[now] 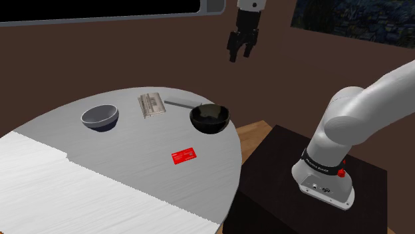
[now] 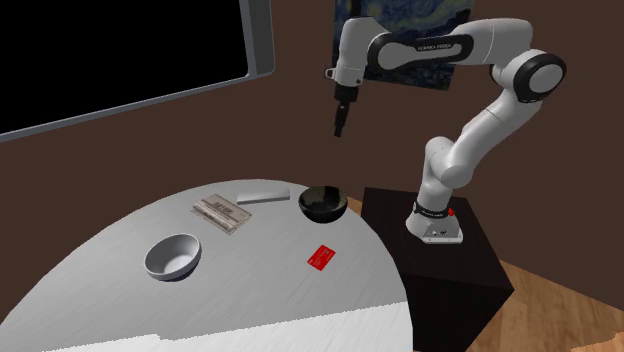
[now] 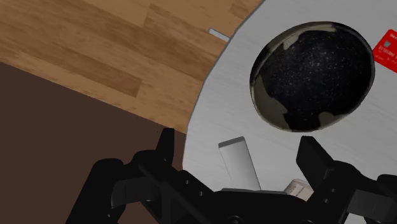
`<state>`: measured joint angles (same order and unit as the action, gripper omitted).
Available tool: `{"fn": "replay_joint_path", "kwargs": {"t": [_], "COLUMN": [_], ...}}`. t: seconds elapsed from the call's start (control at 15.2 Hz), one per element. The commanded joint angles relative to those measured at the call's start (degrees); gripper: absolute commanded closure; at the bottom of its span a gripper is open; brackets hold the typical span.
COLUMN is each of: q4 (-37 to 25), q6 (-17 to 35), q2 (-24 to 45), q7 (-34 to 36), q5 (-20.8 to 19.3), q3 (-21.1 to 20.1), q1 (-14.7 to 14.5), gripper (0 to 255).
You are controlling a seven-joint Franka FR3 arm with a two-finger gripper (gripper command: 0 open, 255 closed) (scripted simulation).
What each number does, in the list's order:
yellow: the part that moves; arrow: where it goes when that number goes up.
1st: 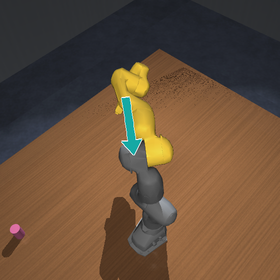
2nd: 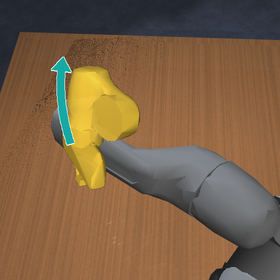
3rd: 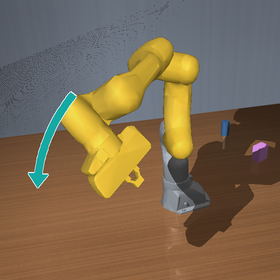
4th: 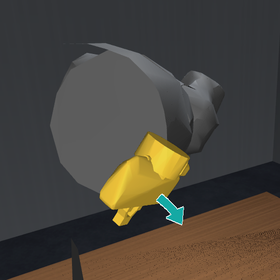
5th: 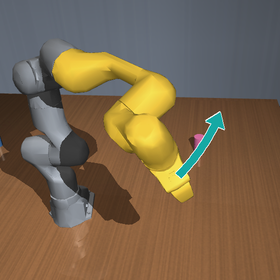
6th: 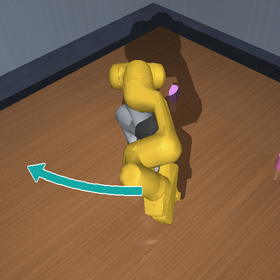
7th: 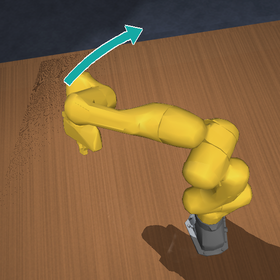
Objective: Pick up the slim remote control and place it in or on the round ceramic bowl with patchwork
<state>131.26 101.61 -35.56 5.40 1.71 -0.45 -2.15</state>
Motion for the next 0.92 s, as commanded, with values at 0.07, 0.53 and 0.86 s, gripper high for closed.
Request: {"fn": "replay_joint_path", "kwargs": {"t": [0.07, 0.53, 0.86], "q4": [-0.91, -6.18, -12.05], "q6": [4.46, 12.46, 16.46], "q2": [5.93, 20.65, 31.56], "q7": [-0.62, -2.0, -2.7], "q5": [-0.08, -0.68, -1.48], "q3": [-0.42, -1.28, -1.93], "q1": [-0.46, -1.22, -1.73], "gripper": [0, 0, 0]}}
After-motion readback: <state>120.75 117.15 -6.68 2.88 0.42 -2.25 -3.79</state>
